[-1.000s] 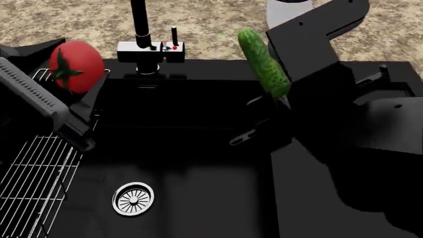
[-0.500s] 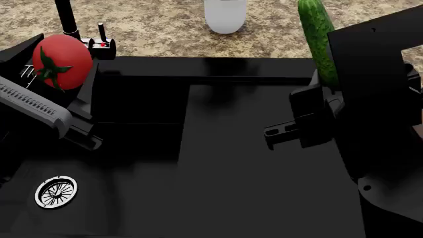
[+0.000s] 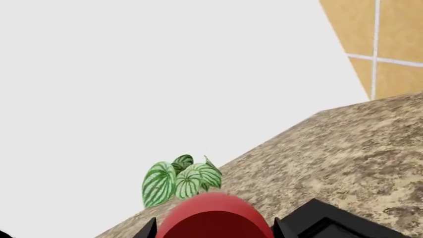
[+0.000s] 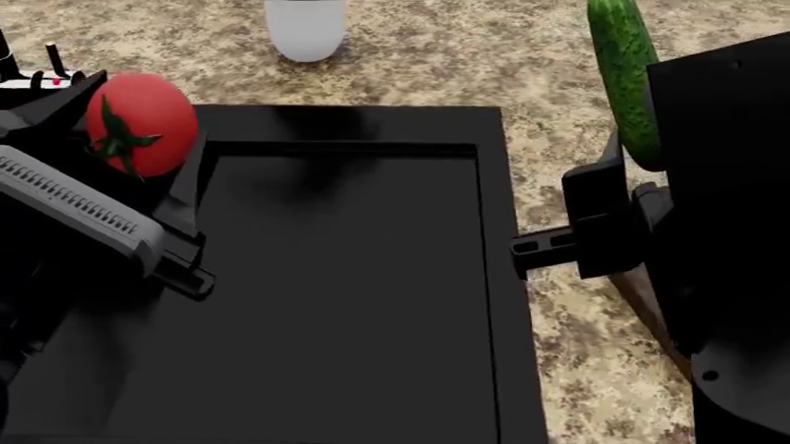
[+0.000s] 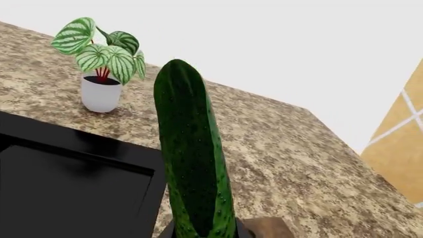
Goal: Pick the vegetables from the sink and place them on the cutting board.
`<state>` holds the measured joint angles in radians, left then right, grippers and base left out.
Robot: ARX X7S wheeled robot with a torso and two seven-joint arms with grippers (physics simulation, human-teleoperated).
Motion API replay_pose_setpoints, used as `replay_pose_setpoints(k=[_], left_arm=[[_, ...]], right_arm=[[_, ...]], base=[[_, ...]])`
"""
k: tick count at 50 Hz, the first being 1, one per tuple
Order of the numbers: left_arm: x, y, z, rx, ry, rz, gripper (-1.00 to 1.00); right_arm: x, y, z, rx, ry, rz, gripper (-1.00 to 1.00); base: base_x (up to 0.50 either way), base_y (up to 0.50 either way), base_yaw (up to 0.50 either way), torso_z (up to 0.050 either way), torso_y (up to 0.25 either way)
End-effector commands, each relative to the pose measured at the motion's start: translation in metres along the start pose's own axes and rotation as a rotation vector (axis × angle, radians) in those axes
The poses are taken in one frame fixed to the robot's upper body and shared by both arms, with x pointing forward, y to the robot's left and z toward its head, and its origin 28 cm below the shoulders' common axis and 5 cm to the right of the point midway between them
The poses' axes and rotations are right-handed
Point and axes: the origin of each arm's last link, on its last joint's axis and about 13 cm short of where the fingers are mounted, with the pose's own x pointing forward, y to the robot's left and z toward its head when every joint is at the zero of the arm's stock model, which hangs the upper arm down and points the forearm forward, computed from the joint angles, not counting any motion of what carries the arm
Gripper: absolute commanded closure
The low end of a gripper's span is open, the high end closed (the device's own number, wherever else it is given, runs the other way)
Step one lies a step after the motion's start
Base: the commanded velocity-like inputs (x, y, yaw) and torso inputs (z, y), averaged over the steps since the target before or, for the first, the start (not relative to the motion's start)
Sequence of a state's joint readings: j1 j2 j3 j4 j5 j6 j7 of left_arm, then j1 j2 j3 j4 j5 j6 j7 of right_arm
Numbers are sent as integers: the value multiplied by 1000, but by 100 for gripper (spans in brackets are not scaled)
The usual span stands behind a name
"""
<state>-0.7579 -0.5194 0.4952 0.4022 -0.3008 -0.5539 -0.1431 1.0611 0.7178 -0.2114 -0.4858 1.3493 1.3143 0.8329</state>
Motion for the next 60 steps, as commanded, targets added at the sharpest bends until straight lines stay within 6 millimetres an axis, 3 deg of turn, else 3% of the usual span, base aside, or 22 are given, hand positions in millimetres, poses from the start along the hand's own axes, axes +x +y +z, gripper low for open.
replay_pose_setpoints(k=[1,32,49,50,52,60], left_arm=[[-2,-4,1,-1,-3,-6,100],[0,-11,-1,-3,8,-50,100],[3,-13,3,-111,55,-88,100],[33,-17,14,-172,160,-155,100],[52,-11,27,-158,239,-214,100],[86,-20,47,-256,292,-313,100]], right_arm=[[-3,-1,2,0,-20,-15,100],[-6,0,1,4,-13,-11,100],[-6,1,1,10,-18,-1,100],[0,-1,6,10,69,-31,100],[1,-1,8,17,102,-29,100],[2,-2,10,32,124,-20,100]], base=[[0,-500,0,0,0],[0,-500,0,0,0],[0,-500,0,0,1],[0,0,0,0,0],[0,0,0,0,0],[0,0,0,0,0]])
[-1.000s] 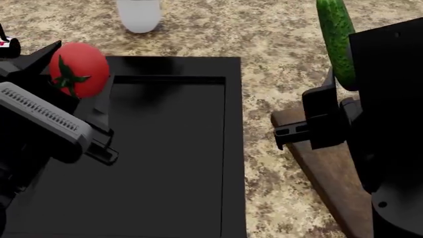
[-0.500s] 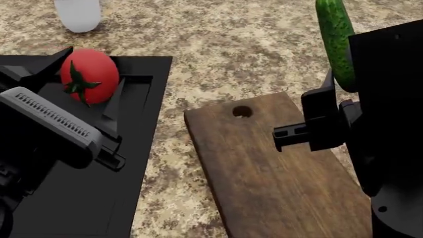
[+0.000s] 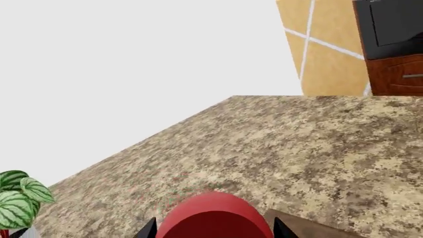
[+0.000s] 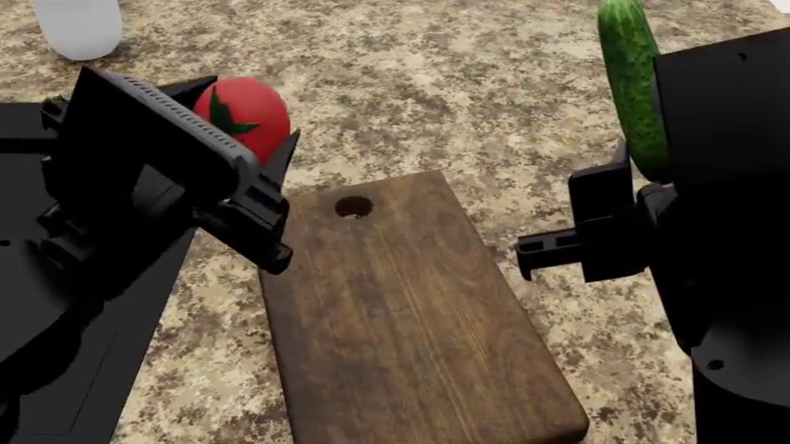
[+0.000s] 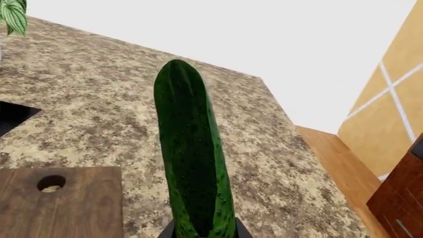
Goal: Pick the vegetables from the sink and place them on the cutting board.
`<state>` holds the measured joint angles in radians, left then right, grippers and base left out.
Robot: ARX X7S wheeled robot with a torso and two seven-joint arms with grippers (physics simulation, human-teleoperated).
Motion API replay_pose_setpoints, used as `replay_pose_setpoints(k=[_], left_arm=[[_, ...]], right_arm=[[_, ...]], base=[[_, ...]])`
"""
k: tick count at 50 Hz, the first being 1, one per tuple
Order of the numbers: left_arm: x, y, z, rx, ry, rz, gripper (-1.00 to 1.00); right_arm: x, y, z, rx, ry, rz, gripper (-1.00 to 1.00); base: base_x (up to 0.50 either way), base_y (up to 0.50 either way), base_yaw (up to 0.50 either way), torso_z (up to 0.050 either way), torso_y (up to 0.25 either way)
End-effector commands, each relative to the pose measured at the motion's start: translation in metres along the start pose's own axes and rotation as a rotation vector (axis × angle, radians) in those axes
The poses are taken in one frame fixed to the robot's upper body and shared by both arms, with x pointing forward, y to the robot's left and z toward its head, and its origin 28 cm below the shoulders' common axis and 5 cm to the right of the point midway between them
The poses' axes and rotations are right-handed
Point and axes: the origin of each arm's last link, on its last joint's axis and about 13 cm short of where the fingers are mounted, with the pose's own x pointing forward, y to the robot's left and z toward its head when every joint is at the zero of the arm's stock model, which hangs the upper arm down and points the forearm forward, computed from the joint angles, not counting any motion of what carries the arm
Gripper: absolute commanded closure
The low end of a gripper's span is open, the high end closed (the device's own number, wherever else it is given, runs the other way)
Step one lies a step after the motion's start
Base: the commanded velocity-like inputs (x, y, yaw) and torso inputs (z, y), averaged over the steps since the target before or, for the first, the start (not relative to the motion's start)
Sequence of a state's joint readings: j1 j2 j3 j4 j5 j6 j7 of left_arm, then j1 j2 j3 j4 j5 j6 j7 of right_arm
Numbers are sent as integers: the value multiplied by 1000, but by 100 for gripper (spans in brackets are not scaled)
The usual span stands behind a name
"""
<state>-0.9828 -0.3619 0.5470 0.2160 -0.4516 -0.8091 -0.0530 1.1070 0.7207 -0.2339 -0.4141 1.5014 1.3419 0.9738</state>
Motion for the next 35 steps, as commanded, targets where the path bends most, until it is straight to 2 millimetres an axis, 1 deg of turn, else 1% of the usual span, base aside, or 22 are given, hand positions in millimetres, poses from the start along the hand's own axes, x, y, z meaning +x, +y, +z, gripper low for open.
replay_pose_setpoints(k=[1,3,4,8,11,20,35], left_arm=[[38,-5,40,-141,115,-154,100],[41,-6,42,-187,159,-203,100],[42,-7,41,-182,160,-195,100],[50,-13,32,-257,263,-236,100],[51,-18,28,-267,277,-243,100],[49,-26,5,-271,353,-255,100],[44,-34,-27,-257,444,-254,100]], right_arm=[[3,-2,6,11,52,-3,100],[3,-1,6,15,50,2,100],[4,-1,6,15,50,2,100],[7,0,6,20,47,7,100],[7,0,5,20,50,8,100],[10,1,3,22,56,10,100],[7,1,6,21,50,10,100]], base=[[0,0,0,0,0],[0,0,0,0,0],[0,0,0,0,0],[0,0,0,0,0],[0,0,0,0,0],[0,0,0,0,1],[0,0,0,0,0]])
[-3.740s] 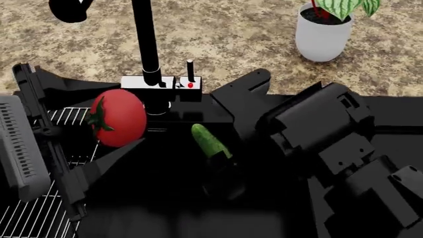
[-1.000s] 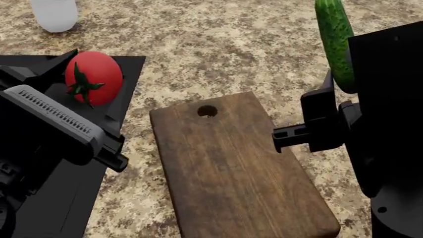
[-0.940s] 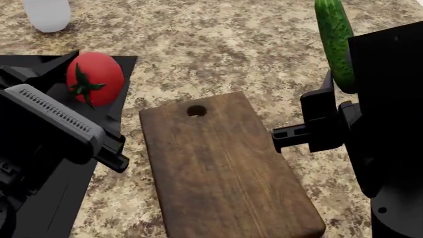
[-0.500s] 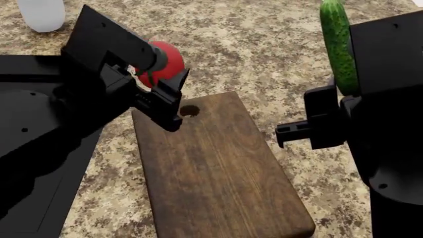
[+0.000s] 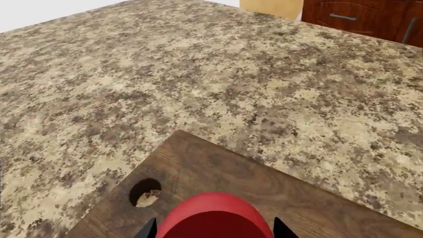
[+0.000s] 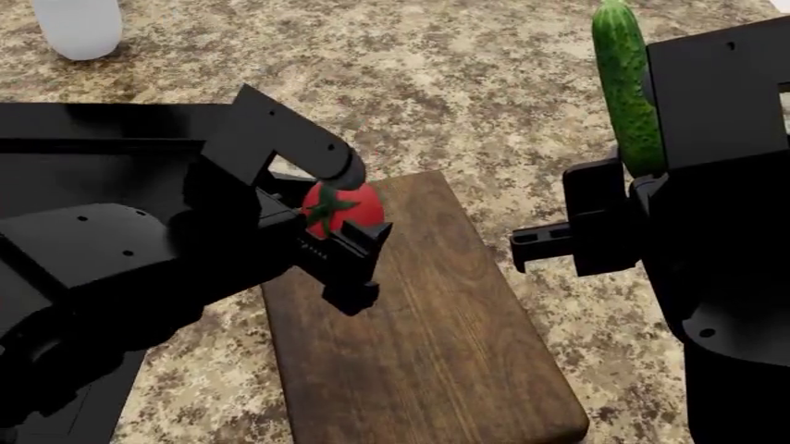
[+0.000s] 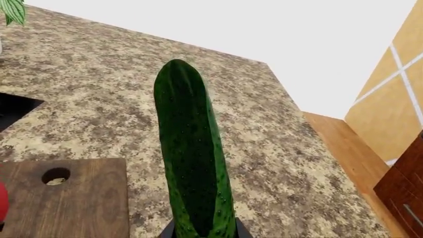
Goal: Pick the vegetables from the sink and place them on the cutting board.
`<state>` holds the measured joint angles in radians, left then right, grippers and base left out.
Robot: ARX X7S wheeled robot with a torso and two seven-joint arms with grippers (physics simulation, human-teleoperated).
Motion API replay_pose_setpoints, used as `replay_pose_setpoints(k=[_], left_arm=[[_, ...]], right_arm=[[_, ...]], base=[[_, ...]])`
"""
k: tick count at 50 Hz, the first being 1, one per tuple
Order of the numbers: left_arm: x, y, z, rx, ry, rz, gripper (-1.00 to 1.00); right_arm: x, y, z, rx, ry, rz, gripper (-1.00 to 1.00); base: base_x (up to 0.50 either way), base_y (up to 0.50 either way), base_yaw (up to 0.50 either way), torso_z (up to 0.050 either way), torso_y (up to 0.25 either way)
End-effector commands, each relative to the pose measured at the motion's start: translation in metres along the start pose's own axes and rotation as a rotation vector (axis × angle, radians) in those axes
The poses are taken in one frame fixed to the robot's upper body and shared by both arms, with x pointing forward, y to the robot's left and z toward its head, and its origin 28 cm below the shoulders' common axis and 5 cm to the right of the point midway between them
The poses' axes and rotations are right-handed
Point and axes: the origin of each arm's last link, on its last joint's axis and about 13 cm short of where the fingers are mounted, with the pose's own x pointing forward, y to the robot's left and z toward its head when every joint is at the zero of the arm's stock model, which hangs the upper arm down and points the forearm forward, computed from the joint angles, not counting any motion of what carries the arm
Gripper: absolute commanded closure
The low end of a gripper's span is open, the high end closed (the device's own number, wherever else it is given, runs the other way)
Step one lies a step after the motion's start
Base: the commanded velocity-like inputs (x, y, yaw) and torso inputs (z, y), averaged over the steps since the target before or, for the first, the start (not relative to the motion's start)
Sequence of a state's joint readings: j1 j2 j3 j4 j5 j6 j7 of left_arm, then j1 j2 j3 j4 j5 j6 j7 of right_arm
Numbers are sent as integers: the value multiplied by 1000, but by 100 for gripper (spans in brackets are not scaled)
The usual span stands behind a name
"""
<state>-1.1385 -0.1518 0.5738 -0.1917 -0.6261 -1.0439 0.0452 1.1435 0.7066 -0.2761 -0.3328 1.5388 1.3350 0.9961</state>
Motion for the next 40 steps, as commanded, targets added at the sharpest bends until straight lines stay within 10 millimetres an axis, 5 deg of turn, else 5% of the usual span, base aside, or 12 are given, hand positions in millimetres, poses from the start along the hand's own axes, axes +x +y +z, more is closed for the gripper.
replay_pose_setpoints(k=[1,28,29,40], left_arm=[[7,-1,-21,-25,73,5,100],[12,-4,-43,-16,132,7,100],[12,-4,-43,-14,132,9,-100],[10,-3,-39,-7,107,9,-100]], right_arm=[[-1,0,2,-3,-7,-5,100],[1,1,-4,6,2,-1,100],[1,1,-4,7,2,0,100],[2,1,-5,10,3,0,100]], base=[[0,0,0,0,0],[0,0,0,0,1],[0,0,0,0,0],[0,0,0,0,0]])
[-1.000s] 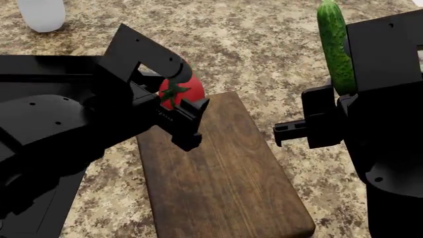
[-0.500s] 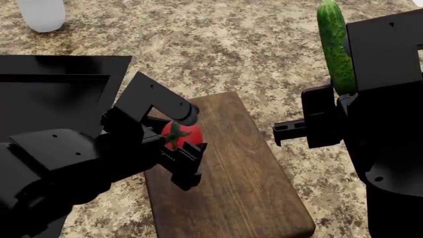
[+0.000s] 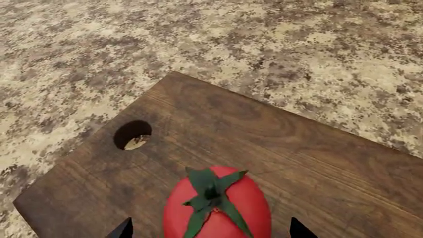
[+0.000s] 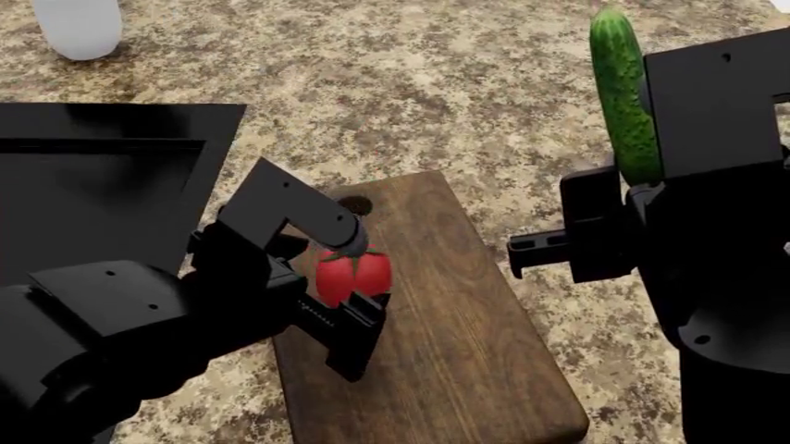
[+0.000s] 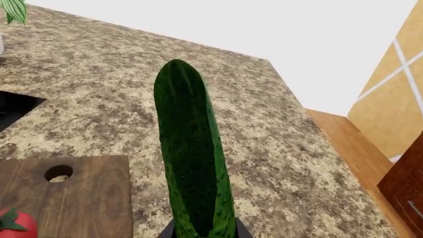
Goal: Pick the vegetables from the sink and place them on the cutting board.
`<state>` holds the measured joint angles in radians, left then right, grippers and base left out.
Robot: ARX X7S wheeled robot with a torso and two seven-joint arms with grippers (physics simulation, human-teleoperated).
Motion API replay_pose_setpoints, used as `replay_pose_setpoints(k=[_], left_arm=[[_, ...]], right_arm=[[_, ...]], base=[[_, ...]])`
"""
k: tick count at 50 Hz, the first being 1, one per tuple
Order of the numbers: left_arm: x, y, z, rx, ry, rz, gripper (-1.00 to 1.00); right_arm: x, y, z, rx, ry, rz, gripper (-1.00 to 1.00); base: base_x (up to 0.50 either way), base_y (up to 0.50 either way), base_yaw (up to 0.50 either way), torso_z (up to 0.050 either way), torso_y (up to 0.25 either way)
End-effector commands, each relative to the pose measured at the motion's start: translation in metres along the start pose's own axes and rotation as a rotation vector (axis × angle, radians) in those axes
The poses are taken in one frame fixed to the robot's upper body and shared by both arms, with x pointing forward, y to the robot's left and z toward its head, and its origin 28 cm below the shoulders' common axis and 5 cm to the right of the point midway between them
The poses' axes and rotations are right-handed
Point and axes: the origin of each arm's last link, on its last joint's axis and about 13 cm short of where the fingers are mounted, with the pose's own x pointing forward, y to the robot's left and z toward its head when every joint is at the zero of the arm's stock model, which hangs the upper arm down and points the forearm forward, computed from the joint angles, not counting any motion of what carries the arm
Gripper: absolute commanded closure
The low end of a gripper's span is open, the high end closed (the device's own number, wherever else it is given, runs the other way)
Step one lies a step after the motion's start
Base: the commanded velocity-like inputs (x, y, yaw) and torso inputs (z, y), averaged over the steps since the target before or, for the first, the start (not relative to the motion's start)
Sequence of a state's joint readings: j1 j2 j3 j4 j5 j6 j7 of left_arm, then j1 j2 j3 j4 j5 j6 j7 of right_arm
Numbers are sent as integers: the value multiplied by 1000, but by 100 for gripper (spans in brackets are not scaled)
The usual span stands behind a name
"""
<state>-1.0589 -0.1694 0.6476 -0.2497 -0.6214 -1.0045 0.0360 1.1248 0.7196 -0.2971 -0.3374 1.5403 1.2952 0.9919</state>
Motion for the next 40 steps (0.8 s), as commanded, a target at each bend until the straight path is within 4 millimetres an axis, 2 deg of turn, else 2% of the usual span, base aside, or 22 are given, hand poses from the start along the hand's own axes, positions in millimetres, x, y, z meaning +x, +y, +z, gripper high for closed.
replay_pose_setpoints(k=[1,7,13,16,18,21,27,30,40], left_arm=[[-3,0,4,7,-28,6,-100],[-34,-3,31,-3,-171,-22,-100],[-52,3,48,-27,-265,-4,-100],[-59,8,56,-45,-318,16,-100],[-64,13,62,-59,-375,66,-100],[-67,20,69,-167,-450,136,-100],[-69,28,71,-220,-506,204,-100],[-74,30,74,-237,-529,230,-100],[-76,33,76,-259,-550,241,-100]], right_arm=[[1,0,-1,-1,-4,-5,100],[3,2,1,42,42,31,100],[2,9,11,144,141,152,100],[2,9,18,222,256,249,100],[3,8,25,239,303,247,100],[2,8,35,216,388,272,100],[-6,11,49,193,548,340,100],[-10,10,53,188,569,335,100],[-18,14,45,161,677,362,100]], base=[[0,0,0,0,0],[0,0,0,3,0],[0,0,0,0,0],[0,0,0,0,0],[0,0,0,0,0],[0,0,0,0,0],[0,0,0,0,0],[0,0,0,0,0],[0,0,0,0,0]])
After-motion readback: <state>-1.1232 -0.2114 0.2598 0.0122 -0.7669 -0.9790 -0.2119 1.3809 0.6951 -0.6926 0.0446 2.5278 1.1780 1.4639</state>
